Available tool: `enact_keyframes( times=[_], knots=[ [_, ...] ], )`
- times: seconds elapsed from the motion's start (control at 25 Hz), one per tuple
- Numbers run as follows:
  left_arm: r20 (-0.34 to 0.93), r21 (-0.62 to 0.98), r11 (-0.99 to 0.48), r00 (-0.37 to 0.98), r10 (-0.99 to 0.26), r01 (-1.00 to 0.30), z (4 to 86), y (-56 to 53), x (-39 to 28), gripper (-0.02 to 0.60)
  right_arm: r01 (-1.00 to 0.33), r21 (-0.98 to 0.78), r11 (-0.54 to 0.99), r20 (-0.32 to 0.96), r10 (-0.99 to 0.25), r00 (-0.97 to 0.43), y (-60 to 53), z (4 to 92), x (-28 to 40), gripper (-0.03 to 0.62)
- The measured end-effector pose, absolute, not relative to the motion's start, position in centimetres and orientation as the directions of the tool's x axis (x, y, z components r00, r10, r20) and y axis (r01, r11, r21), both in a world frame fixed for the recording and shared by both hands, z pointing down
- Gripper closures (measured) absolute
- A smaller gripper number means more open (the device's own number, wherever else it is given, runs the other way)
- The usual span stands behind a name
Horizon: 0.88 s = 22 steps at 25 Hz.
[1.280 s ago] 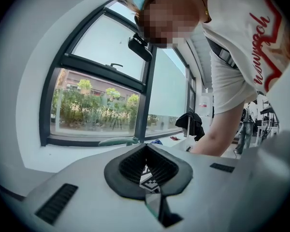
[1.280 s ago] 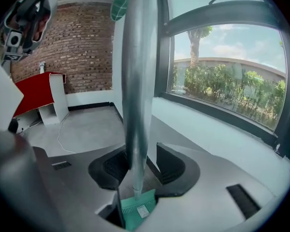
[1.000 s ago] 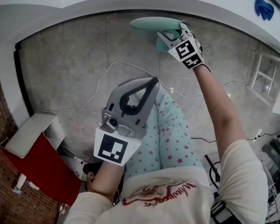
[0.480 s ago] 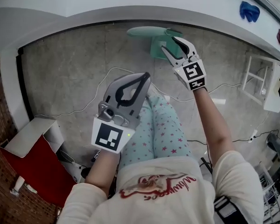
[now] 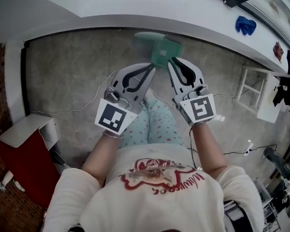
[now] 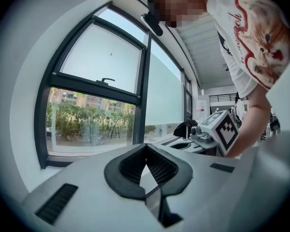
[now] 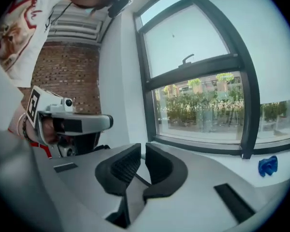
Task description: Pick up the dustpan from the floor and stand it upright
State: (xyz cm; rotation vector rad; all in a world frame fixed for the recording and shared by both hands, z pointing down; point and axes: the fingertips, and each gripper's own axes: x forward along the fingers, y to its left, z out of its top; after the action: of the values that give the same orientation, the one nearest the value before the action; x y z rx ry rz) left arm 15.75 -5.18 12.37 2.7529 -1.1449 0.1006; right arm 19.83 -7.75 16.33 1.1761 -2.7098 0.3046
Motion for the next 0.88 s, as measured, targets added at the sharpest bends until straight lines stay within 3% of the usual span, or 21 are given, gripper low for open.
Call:
enact_keyframes(
  times=[0.04,0.28,0.88],
  knots=[
    [0.116,0.128,-0.693,0.704,-0.7,-0.71,11.7,-5.0,15.7,0.563,-0.736,-0.124,0.665,0.241,-0.7,-0.673,-7.2,15.3,19.8,0.551],
    [0.08,0.138,-0.664,0.676,-0.732,-0.735,7.9,-3.6,15.5,0.563,-0.711,-0.091,0.697,0.186,-0.69,-0.7,-5.1,9.3,18.8,0.566],
    [-0.054,0.015,-0.658,0.657,-0.752,-0.752,-3.8,8.1,16.7,0.563,-0.606,-0.056,0.794,0.139,-0.594,-0.792,5.8,0.0,20.2,0.569]
  ],
)
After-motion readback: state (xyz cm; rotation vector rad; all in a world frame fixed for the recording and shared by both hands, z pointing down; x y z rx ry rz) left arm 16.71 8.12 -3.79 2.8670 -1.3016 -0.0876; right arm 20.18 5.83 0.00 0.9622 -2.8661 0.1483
